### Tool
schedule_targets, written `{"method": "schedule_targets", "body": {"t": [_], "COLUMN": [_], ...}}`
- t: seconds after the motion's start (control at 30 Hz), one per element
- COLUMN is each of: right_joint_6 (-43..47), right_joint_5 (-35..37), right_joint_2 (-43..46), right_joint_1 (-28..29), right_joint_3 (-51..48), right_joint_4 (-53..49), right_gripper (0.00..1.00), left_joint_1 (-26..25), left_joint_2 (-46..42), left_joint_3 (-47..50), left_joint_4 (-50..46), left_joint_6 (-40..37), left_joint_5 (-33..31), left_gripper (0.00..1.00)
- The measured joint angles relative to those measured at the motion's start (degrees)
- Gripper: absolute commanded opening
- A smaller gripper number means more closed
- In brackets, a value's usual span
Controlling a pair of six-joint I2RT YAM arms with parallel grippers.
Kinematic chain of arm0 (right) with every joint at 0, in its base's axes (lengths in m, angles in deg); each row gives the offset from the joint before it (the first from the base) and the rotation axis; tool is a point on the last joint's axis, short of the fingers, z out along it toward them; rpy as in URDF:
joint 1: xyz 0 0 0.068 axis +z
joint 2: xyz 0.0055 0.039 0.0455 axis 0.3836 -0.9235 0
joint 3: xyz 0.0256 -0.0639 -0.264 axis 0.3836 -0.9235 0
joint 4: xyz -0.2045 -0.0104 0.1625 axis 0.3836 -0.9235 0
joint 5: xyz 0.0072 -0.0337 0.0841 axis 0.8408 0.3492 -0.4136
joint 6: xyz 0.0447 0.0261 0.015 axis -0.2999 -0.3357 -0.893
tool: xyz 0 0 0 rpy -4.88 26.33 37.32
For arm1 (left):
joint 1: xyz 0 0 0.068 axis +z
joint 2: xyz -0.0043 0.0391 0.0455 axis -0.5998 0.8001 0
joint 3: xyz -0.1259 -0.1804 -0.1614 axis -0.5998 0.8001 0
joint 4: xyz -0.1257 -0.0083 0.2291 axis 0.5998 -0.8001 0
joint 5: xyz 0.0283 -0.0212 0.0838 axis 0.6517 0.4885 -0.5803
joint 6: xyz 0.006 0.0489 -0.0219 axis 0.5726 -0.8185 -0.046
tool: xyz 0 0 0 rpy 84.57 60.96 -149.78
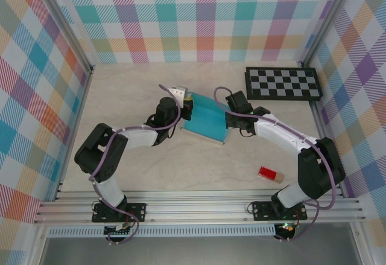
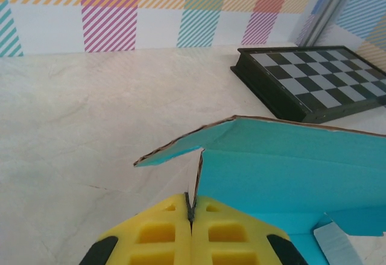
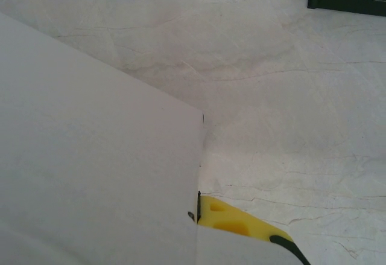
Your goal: Fold the paper box
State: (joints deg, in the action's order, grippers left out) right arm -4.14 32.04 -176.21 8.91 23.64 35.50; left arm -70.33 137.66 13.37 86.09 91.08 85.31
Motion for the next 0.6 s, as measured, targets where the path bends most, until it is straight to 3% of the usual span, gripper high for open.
{"method": "schedule_targets", "body": {"t": [0.33,0.6], "right_joint_6": [-1.14,-1.92], "right_joint_5": [1.11,2.51], "right_joint_2": [0.52,0.52], "right_joint_1": [0.00,0.00], "right_joint_3": [-1.09,-1.18], "right_joint_4": [0.61,0.35], "right_gripper": [0.00,0.00], "left_joint_1": [-2.03,-2.60], "left_joint_2": [-2.47,-2.89], "left_joint_3": [4.31,-4.33], "left_joint_4": [-1.51,-13.55], "left_joint_6": [7.80,11.85], "left_joint_5": [-1.84,-1.88], "left_gripper": [0.00,0.00]}}
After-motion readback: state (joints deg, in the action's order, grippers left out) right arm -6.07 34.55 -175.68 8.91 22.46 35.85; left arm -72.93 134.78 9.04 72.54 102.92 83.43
